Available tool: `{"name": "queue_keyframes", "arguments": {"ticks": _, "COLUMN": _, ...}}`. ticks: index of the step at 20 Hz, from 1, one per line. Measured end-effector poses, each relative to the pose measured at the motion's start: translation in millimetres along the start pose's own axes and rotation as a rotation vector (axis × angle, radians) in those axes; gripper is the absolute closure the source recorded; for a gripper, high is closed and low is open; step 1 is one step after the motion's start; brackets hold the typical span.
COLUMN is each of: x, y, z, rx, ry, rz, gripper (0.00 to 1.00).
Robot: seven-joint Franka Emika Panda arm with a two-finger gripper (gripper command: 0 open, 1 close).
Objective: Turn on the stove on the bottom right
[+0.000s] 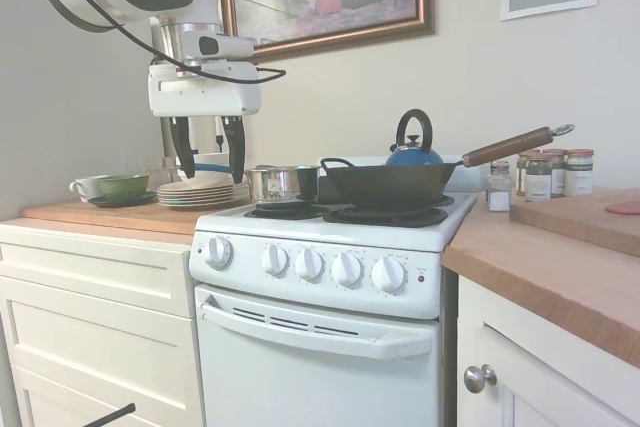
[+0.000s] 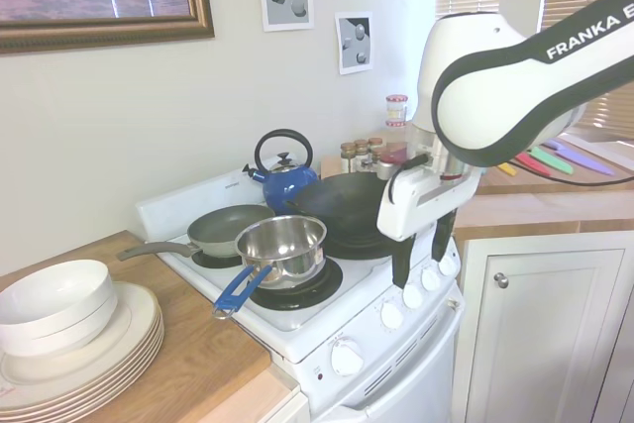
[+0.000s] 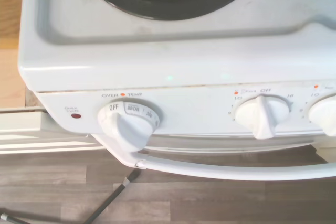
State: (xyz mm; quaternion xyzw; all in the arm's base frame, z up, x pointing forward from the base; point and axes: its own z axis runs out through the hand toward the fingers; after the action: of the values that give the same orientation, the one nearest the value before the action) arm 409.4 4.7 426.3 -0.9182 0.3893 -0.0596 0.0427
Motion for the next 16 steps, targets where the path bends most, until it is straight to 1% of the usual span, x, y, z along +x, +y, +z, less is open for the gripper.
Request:
{"name": "queue_keyframes", "arguments": {"ticks": 7, "x": 9.2, "y": 10.4, "z": 8.4, "rx": -0.031, "ry": 0.007, "rz": -0.003, "gripper": 0.00}}
{"name": "queue_keyframes", "arguments": {"ticks": 16, "x": 50.7, "y": 40.3, "z": 51.4, "rx": -0.062, "ry": -0.028, "rz": 0.037, "gripper": 0.00}}
